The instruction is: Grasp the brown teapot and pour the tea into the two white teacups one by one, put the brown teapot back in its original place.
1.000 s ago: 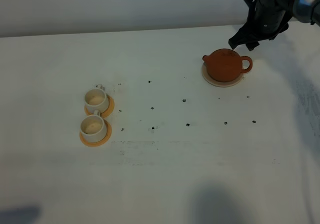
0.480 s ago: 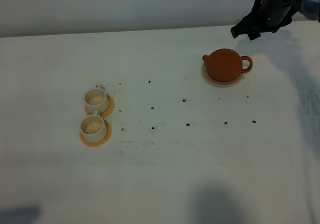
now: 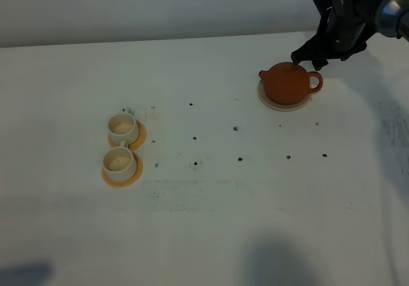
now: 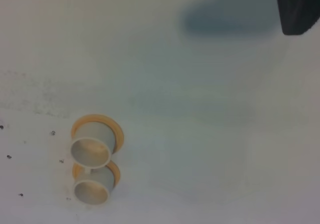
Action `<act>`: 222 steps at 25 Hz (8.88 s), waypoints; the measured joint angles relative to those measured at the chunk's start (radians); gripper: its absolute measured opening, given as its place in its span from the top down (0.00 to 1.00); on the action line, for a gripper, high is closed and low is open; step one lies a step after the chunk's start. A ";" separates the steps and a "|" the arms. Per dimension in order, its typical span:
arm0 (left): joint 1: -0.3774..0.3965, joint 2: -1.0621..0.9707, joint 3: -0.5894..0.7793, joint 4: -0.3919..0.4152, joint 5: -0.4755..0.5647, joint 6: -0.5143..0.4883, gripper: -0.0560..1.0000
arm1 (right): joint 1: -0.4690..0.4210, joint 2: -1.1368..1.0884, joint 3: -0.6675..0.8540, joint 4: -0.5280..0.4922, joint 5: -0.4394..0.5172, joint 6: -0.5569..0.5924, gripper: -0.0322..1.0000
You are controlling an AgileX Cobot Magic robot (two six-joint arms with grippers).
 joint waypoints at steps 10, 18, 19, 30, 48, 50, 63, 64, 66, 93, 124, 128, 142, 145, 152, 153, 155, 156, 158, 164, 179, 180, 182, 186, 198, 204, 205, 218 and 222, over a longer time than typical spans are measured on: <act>0.000 0.000 0.000 0.000 0.000 0.000 0.69 | -0.001 0.000 0.000 0.009 0.092 -0.021 0.50; 0.000 0.000 0.000 0.000 0.000 0.000 0.69 | -0.001 0.000 0.000 0.031 0.141 -0.027 0.50; 0.000 0.000 0.000 0.000 0.000 0.000 0.69 | -0.001 0.000 -0.001 0.035 0.146 -0.027 0.50; 0.000 0.000 0.000 0.000 0.000 0.000 0.69 | -0.001 -0.001 -0.058 0.052 0.185 -0.038 0.50; 0.000 0.000 0.000 0.000 0.000 0.000 0.69 | -0.001 -0.261 -0.007 0.051 0.185 -0.080 0.50; 0.000 0.000 0.000 0.000 0.000 0.000 0.69 | -0.001 -0.311 0.053 0.049 0.181 -0.085 0.50; 0.000 0.000 0.000 0.000 0.000 0.000 0.69 | 0.022 -0.611 0.542 0.087 -0.076 -0.170 0.50; 0.000 0.000 0.000 0.000 0.000 0.000 0.69 | 0.027 -0.631 0.583 0.090 -0.119 -0.210 0.50; 0.000 0.000 0.000 0.000 0.000 0.000 0.69 | 0.033 -0.659 0.656 0.090 -0.199 -0.313 0.50; 0.000 0.000 0.000 0.000 0.000 0.000 0.69 | -0.030 -0.355 0.372 0.222 -0.047 -0.742 0.56; 0.000 0.000 0.000 0.000 0.000 0.000 0.69 | -0.011 -0.132 0.149 0.260 0.092 -0.754 0.56; 0.000 0.000 0.000 0.000 0.000 0.000 0.69 | -0.007 -0.125 0.143 0.262 0.092 -0.758 0.56; 0.000 0.000 0.000 0.000 0.000 0.000 0.69 | -0.007 -0.105 0.141 0.257 0.082 -0.765 0.56; 0.000 0.000 0.000 0.000 0.000 0.000 0.69 | -0.007 -0.105 0.140 0.257 0.079 -0.765 0.56; 0.000 0.000 0.000 0.000 0.000 0.000 0.69 | -0.007 -0.098 0.140 0.257 0.076 -0.765 0.56; 0.000 0.000 0.000 0.000 0.000 0.000 0.69 | -0.006 -0.094 0.140 0.256 0.076 -0.765 0.56; 0.000 0.000 0.000 0.000 0.000 0.000 0.69 | -0.004 -0.086 0.140 0.256 0.075 -0.765 0.56; 0.000 0.000 0.000 0.000 0.000 0.000 0.69 | -0.002 -0.084 0.140 0.256 0.075 -0.765 0.56; 0.000 0.000 0.000 0.000 0.000 0.000 0.69 | -0.001 -0.081 0.140 0.256 0.075 -0.766 0.56; 0.000 0.000 0.000 0.000 0.000 0.000 0.69 | -0.001 -0.081 0.140 0.256 0.070 -0.779 0.56; 0.000 0.000 0.000 0.000 0.000 0.000 0.69 | 0.001 -0.068 0.140 0.254 0.066 -0.809 0.88; 0.000 0.000 0.000 0.000 0.000 0.000 0.69 | 0.001 -0.068 0.140 0.254 0.066 -0.810 0.88; 0.000 0.000 0.000 0.000 0.000 0.000 0.69 | 0.001 -0.068 0.140 0.254 0.066 -0.810 0.88; 0.000 0.000 0.000 0.000 0.000 0.000 0.69 | 0.001 -0.068 0.140 0.255 0.068 -0.810 0.88; 0.000 0.000 0.000 0.000 0.000 0.000 0.69 | 0.015 -0.068 0.038 0.304 0.128 -0.784 0.88; 0.000 0.000 0.000 0.000 0.000 0.000 0.69 | 0.020 -0.068 0.037 0.321 0.137 -0.781 0.88; 0.000 0.000 0.000 0.000 0.000 0.000 0.69 | 0.021 -0.069 0.037 0.321 0.140 -0.781 0.88; 0.000 0.000 0.000 0.000 0.000 0.000 0.69 | 0.219 -0.116 -0.024 0.225 0.156 -0.543 0.88; 0.000 0.000 0.000 0.000 0.000 0.000 0.69 | 0.276 -0.118 -0.050 0.194 0.162 -0.433 0.88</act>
